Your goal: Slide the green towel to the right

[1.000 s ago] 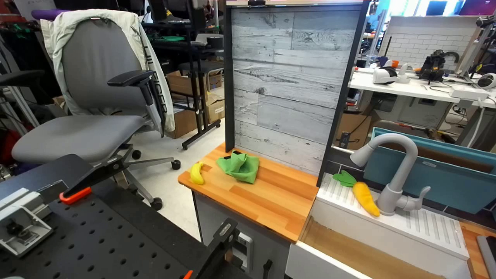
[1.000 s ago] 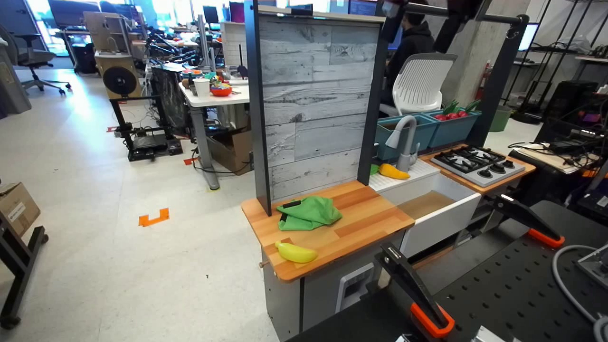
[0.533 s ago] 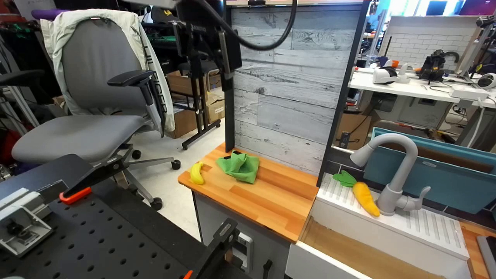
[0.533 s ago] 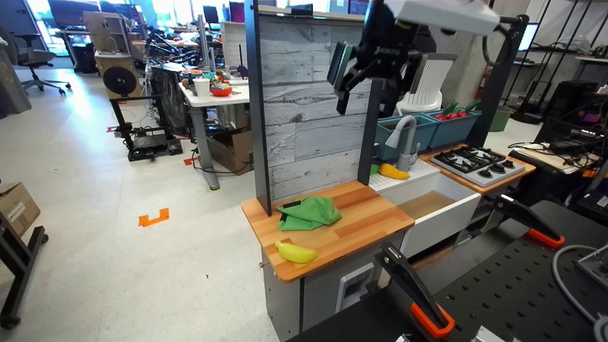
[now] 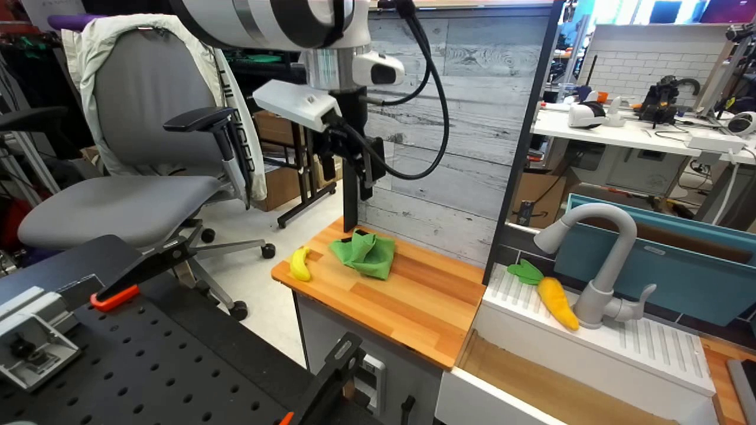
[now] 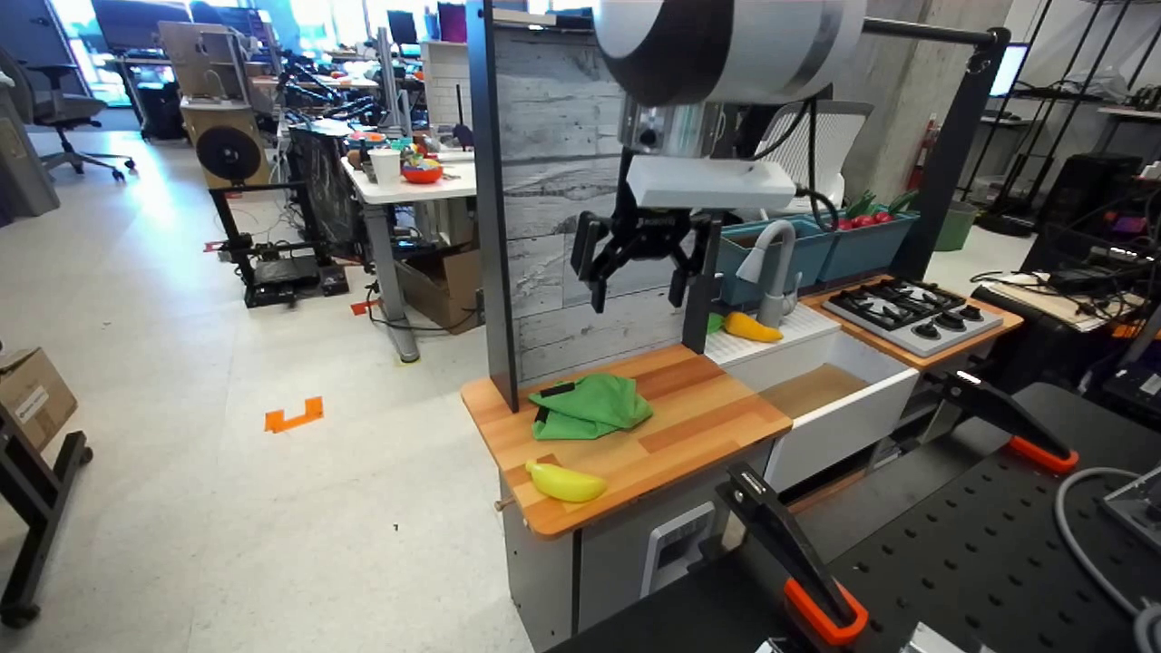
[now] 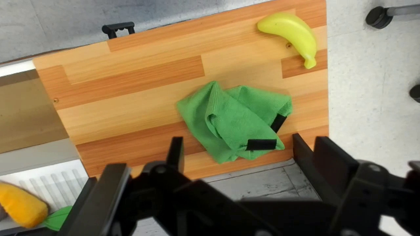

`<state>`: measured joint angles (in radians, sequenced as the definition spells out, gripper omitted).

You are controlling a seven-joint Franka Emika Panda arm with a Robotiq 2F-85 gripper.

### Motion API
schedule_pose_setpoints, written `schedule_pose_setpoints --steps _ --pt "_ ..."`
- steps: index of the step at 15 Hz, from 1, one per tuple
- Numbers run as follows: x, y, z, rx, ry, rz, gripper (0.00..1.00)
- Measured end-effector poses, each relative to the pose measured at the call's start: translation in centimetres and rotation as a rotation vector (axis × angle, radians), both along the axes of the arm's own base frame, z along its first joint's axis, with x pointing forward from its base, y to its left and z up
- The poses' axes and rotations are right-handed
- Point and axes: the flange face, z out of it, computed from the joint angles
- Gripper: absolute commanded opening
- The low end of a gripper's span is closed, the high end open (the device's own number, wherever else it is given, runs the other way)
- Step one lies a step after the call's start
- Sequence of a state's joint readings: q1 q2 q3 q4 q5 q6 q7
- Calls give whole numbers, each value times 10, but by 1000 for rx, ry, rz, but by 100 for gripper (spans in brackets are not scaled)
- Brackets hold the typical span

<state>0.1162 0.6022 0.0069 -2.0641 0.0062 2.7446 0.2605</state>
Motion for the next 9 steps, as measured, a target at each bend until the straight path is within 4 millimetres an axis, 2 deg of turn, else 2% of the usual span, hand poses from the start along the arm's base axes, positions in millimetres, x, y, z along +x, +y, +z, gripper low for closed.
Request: schedule_pose_setpoints --steps 4,9 --pt "19 15 -48 6 25 24 100" --pt "42 17 -94 7 65 27 100"
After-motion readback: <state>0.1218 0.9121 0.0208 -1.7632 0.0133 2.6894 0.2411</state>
